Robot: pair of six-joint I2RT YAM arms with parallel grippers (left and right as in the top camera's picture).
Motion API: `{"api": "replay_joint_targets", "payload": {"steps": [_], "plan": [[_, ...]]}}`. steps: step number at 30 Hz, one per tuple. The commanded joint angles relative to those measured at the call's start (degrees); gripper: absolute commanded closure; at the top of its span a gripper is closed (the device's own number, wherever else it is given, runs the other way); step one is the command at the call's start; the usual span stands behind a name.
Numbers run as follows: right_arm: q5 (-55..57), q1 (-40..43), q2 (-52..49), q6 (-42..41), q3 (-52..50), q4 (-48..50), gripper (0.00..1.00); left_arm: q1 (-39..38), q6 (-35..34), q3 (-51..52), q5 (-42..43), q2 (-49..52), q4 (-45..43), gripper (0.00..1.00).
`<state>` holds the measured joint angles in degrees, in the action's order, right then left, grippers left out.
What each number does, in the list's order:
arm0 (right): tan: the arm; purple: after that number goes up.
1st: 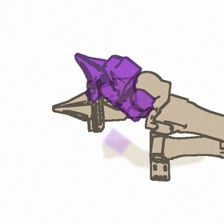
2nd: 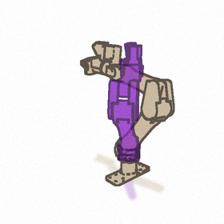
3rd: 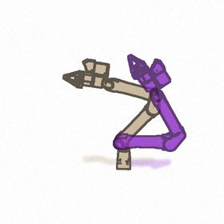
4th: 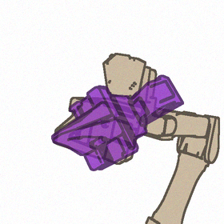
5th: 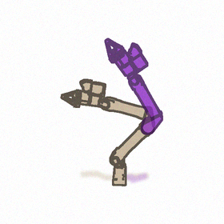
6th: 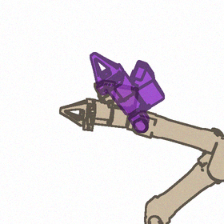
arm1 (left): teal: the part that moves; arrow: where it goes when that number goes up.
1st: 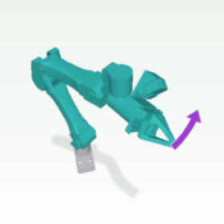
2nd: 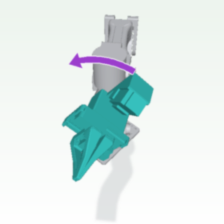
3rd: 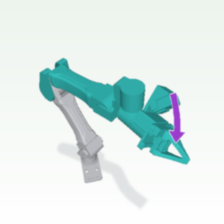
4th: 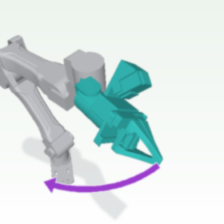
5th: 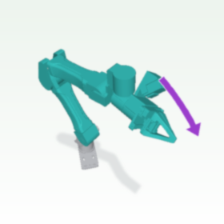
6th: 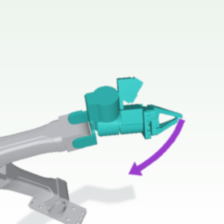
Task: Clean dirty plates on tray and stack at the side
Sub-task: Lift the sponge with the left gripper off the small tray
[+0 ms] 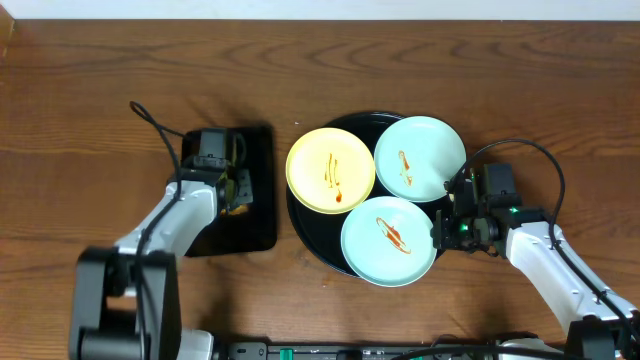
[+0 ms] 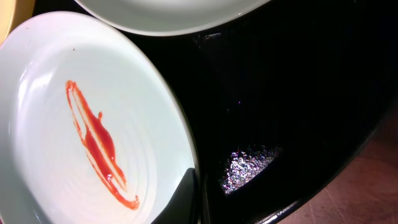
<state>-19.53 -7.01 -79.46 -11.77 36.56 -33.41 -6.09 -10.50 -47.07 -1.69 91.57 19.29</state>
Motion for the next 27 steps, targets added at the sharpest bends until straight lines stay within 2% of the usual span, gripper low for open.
{"api": "replay_joint_targets", "payload": {"steps": [1, 10, 21, 27], "plan": [[0.0, -0.9, -0.3, -1.1, 0.8, 0.0, 0.99, 0.0, 0.1, 0.3, -0.1, -7.5, 0.1, 0.93], [0.0, -0.9, -0.3, -1.1, 0.8, 0.9, 0.99, 0.0, 0.3, 0.3, -0.5, -19.5, -0.8, 0.93], [0.0, -0.9, -0.3, -1.1, 0.8, 1.1, 0.99, 0.0, 0.3, 0.3, -0.5, -24.8, -8.2, 0.92], [0.0, -0.9, -0.3, -1.1, 0.8, 1.3, 0.99, 0.0, 0.3, 0.3, -0.5, -25.5, -8.8, 0.92]]}}
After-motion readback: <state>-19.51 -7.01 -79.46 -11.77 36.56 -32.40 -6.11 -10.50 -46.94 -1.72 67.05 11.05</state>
